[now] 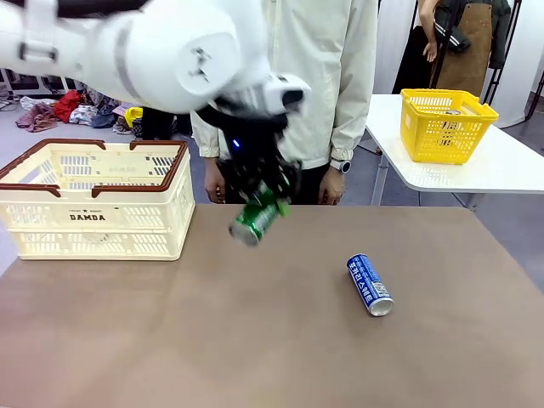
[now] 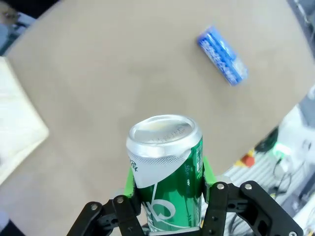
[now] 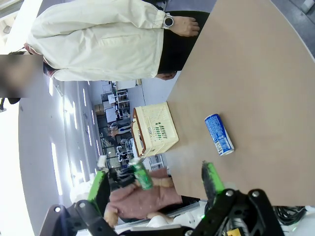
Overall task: Place the drinks into the Shopping basket.
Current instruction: Pick up one drink and place it into the Shopping basket.
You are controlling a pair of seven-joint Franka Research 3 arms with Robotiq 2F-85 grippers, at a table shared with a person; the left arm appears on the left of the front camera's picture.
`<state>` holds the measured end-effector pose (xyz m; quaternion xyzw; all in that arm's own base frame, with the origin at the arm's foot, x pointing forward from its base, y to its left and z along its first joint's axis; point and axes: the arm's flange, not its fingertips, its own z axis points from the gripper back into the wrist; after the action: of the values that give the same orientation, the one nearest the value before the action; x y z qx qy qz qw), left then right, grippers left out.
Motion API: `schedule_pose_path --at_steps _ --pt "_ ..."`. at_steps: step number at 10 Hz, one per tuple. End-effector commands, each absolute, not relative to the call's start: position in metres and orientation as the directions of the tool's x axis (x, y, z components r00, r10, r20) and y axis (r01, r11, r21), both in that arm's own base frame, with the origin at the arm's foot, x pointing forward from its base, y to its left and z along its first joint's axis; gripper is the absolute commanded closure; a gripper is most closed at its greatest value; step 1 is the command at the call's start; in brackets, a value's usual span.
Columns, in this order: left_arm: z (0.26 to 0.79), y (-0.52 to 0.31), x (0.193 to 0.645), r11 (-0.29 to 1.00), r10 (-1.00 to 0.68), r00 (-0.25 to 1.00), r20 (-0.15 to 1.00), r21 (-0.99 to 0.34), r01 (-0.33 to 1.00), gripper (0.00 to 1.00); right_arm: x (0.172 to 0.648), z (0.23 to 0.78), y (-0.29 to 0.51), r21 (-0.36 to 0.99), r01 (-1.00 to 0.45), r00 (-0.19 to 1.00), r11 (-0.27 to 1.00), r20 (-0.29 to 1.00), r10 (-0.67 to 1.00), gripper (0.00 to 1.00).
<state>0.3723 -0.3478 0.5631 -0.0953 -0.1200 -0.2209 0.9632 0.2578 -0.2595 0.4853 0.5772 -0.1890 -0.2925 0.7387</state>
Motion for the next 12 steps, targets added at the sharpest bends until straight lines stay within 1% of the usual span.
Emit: schedule_pose_path --at_steps 1,2,3,5,6,8,9,10,11,12 --pt "0.604 -0.25 0.389 0.93 -0.231 0.886 0.401 -0.175 0.322 1.0 0.258 0.487 -0.261 0.966 0.19 0.767 0.176 -0.034 -0.641 0.0" --pt "0.615 -0.205 0.403 0.94 -0.168 0.887 0.43 -0.201 0.275 1.0 0.258 0.487 -0.261 0.966 0.19 0.767 0.176 -0.034 -0.641 0.0" --pt "0.62 -0.163 0.416 0.937 -0.142 0.881 0.452 -0.226 0.267 1.0 0.258 0.487 -0.261 0.966 0.19 0.767 0.176 -0.034 -0.641 0.0" --pt "0.619 -0.096 0.438 0.964 0.024 0.862 0.505 -0.241 0.114 1.0 0.258 0.487 -0.261 0.966 0.19 0.767 0.176 -0.034 -0.641 0.0" --pt "0.616 -0.065 0.453 0.975 0.101 0.853 0.512 -0.219 0.016 1.0 0.258 0.487 -0.261 0.966 0.19 0.767 0.176 -0.034 -0.641 0.0" --pt "0.606 -0.031 0.473 0.966 0.21 0.871 0.445 -0.233 -0.114 1.0 0.258 0.487 -0.261 0.966 0.19 0.767 0.176 -0.034 -0.641 0.0" --pt "0.609 -0.034 0.473 0.963 0.23 0.87 0.436 -0.231 -0.139 1.0 0.258 0.487 -0.261 0.966 0.19 0.767 0.176 -0.034 -0.641 0.0" --pt "0.625 -0.052 0.463 0.938 0.29 0.885 0.363 -0.29 -0.189 1.0 0.258 0.487 -0.261 0.966 0.19 0.767 0.176 -0.034 -0.641 0.0" --pt "0.594 -0.015 0.474 0.967 0.197 0.875 0.442 -0.233 -0.1 1.0 0.258 0.487 -0.261 0.966 0.19 0.767 0.176 -0.034 -0.641 0.0" --pt "0.594 -0.015 0.474 0.967 0.197 0.875 0.442 -0.233 -0.1 1.0 0.258 0.487 -0.261 0.966 0.19 0.767 0.176 -0.034 -0.641 0.0"
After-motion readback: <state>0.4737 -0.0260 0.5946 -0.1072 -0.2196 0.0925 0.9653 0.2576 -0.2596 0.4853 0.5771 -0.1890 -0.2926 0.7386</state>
